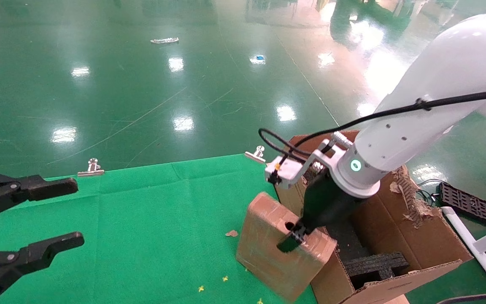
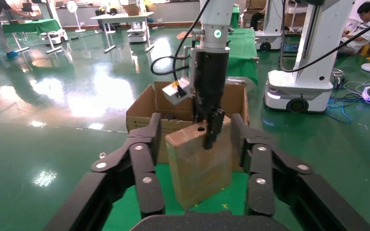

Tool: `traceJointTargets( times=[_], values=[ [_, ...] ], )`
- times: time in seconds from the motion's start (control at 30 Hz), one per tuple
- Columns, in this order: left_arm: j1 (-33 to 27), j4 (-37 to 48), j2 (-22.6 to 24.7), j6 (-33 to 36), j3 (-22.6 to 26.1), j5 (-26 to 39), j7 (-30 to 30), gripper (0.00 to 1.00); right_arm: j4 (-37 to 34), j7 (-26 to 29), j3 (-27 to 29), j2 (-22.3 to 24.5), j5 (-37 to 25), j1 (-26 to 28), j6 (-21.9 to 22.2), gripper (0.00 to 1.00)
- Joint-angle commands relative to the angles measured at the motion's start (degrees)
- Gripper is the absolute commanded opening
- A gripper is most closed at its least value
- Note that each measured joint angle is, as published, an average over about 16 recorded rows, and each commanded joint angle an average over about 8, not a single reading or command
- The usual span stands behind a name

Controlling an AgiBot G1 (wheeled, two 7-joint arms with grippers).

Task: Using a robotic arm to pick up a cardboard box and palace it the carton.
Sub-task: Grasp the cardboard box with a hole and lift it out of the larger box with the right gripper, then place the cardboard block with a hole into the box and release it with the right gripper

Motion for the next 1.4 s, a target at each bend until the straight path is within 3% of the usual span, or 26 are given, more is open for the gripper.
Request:
traceJointTargets(
  times=[0.03, 0.27, 0.47, 0.9, 0.93, 1.17, 1.2, 1.4],
  values=[
    [0.0, 0.0, 0.0, 0.0, 0.0, 0.0, 0.0, 0.0, 0.5, -0.8, 0.5, 0.6, -0.3, 0.5, 0.9, 0.0],
    [0.0, 0.0, 0.0, 0.0, 0.0, 0.0, 0.0, 0.0, -1.1, -12.2, 7.0, 8.3, 4.5, 4.7, 6.0, 0.0],
    [0.0, 0.0, 0.0, 0.0, 0.0, 0.0, 0.0, 0.0, -7.9, -18.4, 10.9, 13.6, 5.8, 9.3, 7.3, 0.0],
    [0.0, 0.0, 0.0, 0.0, 0.1, 0.0, 0.0, 0.0, -24.5, -19.8, 8.6, 17.9, -2.1, 12.6, 1.4, 0.0],
    [0.0, 0.0, 0.0, 0.0, 0.1, 0.0, 0.0, 0.04, -25.6, -19.6, 8.2, 18.1, -2.5, 12.3, 0.9, 0.0],
    [0.0, 0.0, 0.0, 0.0, 0.1, -0.1, 0.0, 0.9, -32.9, -17.8, 5.2, 16.8, -4.3, 8.0, -1.3, 0.0],
    [0.0, 0.0, 0.0, 0.0, 0.1, -0.1, 0.0, 0.99, -34.1, -17.4, 4.8, 16.4, -4.5, 7.2, -1.3, 0.0],
    [0.0, 0.0, 0.0, 0.0, 0.1, -0.1, 0.1, 1.0, -40.4, -15.5, 2.9, 13.2, -5.9, 3.6, -0.6, 0.0]
  ],
)
